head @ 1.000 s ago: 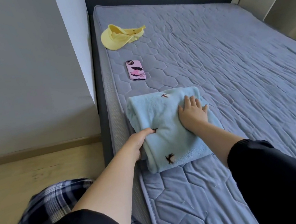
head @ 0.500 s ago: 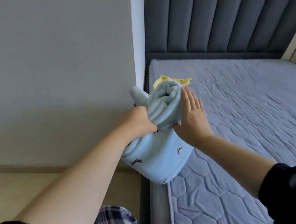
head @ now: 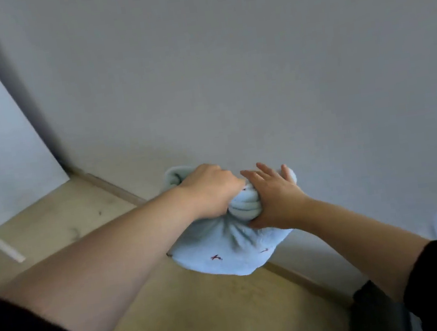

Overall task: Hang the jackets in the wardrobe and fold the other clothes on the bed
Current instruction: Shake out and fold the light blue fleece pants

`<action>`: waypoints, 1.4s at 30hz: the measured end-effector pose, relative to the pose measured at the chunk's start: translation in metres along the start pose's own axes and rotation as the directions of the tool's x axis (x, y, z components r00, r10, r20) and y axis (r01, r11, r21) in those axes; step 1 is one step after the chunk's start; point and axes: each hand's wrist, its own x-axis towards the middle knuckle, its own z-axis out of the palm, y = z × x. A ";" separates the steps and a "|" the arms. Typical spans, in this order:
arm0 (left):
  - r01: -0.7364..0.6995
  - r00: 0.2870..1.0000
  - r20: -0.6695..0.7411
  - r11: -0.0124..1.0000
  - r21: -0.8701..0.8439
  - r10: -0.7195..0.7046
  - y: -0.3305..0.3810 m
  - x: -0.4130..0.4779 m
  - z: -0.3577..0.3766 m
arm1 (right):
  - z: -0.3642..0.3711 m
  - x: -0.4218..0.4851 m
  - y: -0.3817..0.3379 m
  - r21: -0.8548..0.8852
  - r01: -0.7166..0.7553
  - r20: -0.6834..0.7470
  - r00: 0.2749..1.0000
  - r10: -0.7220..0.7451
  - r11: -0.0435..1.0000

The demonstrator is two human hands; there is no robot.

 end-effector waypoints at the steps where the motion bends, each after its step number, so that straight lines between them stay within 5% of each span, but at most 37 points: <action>1: 0.022 1.000 0.021 1.000 -0.011 -0.021 -0.023 -0.009 0.012 | 0.002 0.026 -0.017 0.007 0.040 0.046 0.998 -0.041 0.999; 8: 0.221 0.969 0.156 0.949 -0.226 -0.189 -0.137 -0.090 0.021 | -0.034 0.116 -0.132 0.197 0.118 0.380 0.906 -0.186 0.973; 16: 0.467 0.857 0.361 0.850 -0.244 -0.368 -0.238 -0.198 -0.116 | -0.214 0.135 -0.266 0.286 0.279 0.553 0.733 -0.396 0.917; 21: 0.620 0.776 0.217 0.654 -0.433 -0.592 -0.295 -0.301 -0.241 | -0.337 0.138 -0.367 0.356 0.230 0.489 0.780 -0.390 0.906; 26: 0.761 0.634 0.334 0.486 -0.429 -0.698 -0.337 -0.406 -0.332 | -0.411 0.136 -0.463 0.494 0.152 0.380 0.848 -0.370 0.856; 32: 0.785 0.555 0.371 0.321 -0.531 -0.744 -0.361 -0.510 -0.388 | -0.465 0.150 -0.580 0.834 -0.166 0.362 0.884 -0.295 0.526; 35: 0.709 0.484 0.208 0.241 -0.663 -0.850 -0.380 -0.553 -0.409 | -0.496 0.165 -0.645 0.898 -0.237 0.360 0.880 -0.309 0.370; 42: 0.901 0.265 -0.195 0.314 -0.299 -0.944 -0.457 -0.632 -0.412 | -0.552 0.224 -0.782 0.983 -0.174 0.182 0.917 -0.356 0.054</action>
